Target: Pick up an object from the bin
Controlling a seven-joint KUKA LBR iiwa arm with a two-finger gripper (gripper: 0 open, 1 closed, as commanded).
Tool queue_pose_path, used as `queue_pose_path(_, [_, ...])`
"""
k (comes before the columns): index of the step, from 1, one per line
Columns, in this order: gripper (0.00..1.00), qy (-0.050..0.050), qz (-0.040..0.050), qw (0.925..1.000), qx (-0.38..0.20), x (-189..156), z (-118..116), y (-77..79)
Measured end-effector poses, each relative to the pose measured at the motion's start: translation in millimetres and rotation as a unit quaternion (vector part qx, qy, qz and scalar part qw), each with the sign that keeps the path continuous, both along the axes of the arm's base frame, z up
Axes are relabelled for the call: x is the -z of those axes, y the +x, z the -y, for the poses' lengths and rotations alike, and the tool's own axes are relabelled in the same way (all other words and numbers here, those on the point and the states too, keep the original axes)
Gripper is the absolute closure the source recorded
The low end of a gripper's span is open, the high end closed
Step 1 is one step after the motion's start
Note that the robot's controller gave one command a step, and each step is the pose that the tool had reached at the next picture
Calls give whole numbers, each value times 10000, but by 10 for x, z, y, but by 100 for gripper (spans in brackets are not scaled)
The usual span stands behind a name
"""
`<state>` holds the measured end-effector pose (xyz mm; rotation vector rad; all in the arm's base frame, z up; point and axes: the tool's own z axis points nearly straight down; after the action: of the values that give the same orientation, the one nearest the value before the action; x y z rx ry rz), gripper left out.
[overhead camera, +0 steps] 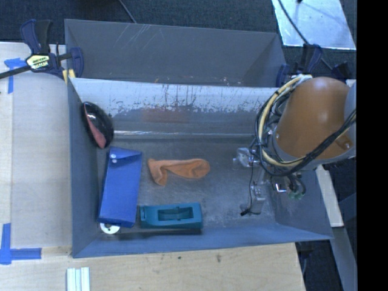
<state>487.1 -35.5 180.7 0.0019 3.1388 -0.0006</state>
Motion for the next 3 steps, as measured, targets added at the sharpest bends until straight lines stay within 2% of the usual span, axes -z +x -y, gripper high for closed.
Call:
queue_pose_path(1, [0, -3, 38, 10000, -66, 406, -389, 386])
queue_pose_path(2, [0, 8, 0, 10000, -51, 605, -528, 381])
queue_pose_path(3, [0, 4, 13, 9999, 145, 910, -717, 830])
